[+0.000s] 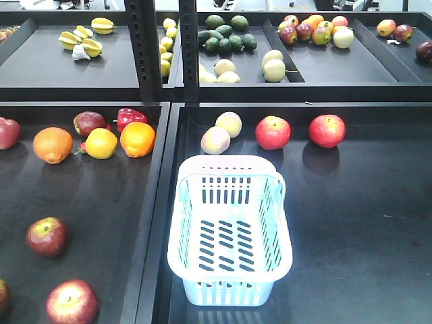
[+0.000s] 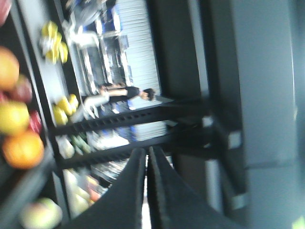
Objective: Pick three apples into basket with both arms
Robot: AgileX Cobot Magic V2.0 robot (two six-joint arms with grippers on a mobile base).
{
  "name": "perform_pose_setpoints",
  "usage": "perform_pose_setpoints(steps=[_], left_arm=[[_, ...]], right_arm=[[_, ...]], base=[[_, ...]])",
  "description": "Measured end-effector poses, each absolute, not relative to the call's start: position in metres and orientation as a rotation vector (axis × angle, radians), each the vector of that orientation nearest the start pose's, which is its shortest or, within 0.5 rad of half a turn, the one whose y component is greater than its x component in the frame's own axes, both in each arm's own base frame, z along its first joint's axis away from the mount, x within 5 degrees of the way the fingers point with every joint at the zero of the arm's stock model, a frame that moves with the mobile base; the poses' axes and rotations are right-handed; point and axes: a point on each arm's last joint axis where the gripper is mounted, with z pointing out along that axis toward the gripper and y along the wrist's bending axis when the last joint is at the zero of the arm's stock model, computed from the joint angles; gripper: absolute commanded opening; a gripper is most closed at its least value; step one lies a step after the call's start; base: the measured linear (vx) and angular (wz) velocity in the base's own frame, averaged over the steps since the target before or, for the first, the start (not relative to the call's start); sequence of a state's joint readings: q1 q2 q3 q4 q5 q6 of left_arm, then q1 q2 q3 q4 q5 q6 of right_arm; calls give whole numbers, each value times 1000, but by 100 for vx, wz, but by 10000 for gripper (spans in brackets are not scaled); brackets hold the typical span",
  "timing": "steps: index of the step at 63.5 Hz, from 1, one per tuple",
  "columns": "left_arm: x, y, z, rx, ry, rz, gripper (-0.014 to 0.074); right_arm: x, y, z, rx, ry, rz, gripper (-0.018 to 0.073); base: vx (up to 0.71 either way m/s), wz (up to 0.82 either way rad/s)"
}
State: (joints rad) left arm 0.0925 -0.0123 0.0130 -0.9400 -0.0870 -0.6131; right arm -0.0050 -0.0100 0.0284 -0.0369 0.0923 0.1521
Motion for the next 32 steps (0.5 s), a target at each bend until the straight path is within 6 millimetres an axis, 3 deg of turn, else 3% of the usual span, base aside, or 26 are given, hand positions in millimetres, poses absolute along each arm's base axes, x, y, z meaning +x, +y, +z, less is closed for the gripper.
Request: perform_pose_setpoints(steps=[7,13,27,32], left_arm=[[52,3,229,-1178,1032,-1264,-8],[45,-5,256,-1067,1086,-1297,-8],[13,-10,334,-673,1037,-1095,-8],[11,-13,358,-592,1051,-1033,-8]], right_arm=[[57,-1,196,99,1592,83,-5],[57,-1,196,99,1592,83,-5],[57,-1,196,99,1592,83,-5],[57,-1,196,99,1592,83,-5]], base=[[0,0],[0,0],[0,0],[0,0]])
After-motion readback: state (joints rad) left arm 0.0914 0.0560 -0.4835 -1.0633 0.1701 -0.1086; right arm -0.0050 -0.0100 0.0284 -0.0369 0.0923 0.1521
